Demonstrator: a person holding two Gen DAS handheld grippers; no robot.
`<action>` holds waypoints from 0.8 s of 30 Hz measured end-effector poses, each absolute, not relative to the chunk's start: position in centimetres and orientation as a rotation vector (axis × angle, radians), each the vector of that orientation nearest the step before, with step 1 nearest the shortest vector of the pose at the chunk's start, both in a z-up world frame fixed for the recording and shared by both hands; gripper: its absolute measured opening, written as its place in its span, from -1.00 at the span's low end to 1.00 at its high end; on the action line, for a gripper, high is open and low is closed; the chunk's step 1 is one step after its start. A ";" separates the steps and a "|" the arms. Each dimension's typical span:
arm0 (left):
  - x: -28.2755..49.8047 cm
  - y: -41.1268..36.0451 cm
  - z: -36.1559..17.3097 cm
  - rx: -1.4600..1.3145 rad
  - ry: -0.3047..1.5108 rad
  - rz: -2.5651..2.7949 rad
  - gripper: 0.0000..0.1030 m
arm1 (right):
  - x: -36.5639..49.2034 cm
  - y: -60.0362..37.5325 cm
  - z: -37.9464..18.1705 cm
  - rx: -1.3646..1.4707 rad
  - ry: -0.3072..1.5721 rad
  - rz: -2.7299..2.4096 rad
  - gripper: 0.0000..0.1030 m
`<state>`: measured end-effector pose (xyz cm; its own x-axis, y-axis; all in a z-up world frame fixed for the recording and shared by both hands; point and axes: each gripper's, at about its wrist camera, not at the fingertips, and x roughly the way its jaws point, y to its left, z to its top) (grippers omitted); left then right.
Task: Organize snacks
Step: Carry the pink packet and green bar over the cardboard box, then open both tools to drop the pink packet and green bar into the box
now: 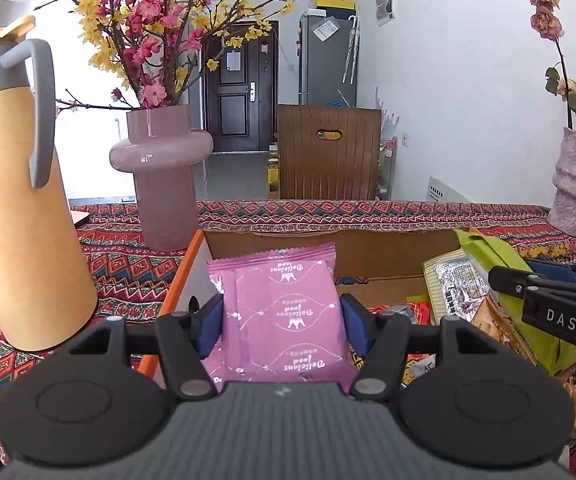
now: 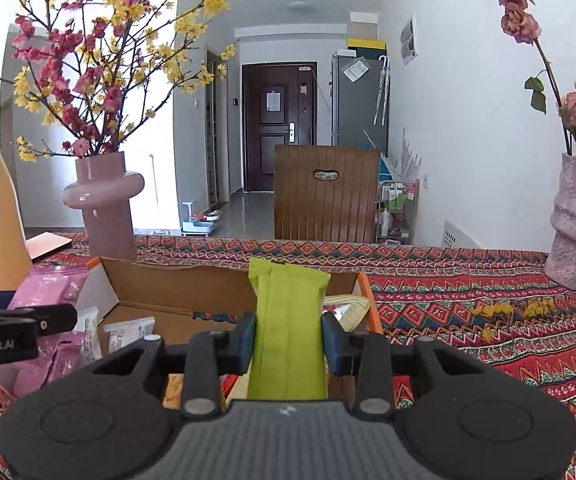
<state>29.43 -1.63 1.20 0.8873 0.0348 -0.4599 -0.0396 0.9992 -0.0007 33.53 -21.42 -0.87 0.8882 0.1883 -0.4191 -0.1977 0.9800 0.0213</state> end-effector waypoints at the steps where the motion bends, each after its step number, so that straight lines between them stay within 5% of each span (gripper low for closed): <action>1: 29.5 -1.5 1.0 -0.016 0.480 0.032 0.22 | 33.7 -21.4 -1.1 -0.020 0.443 0.203 -0.33; 3: 29.5 -1.3 1.0 -0.029 0.473 0.019 0.36 | 33.6 -21.5 -1.2 -0.010 0.446 0.203 -0.22; 4: 29.3 -1.1 1.1 -0.037 0.467 0.021 0.46 | 33.5 -21.8 -1.2 0.000 0.444 0.196 0.08; 6: 28.9 -0.8 1.4 -0.058 0.443 0.038 0.98 | 33.2 -22.3 -0.9 0.026 0.428 0.182 0.64; 7: 28.6 -0.6 1.6 -0.066 0.427 0.045 1.00 | 33.0 -22.6 -0.8 0.039 0.417 0.176 0.87; 24: 26.7 -1.6 3.8 -0.070 0.444 0.047 1.00 | 29.4 -25.4 2.2 0.091 0.383 0.151 1.00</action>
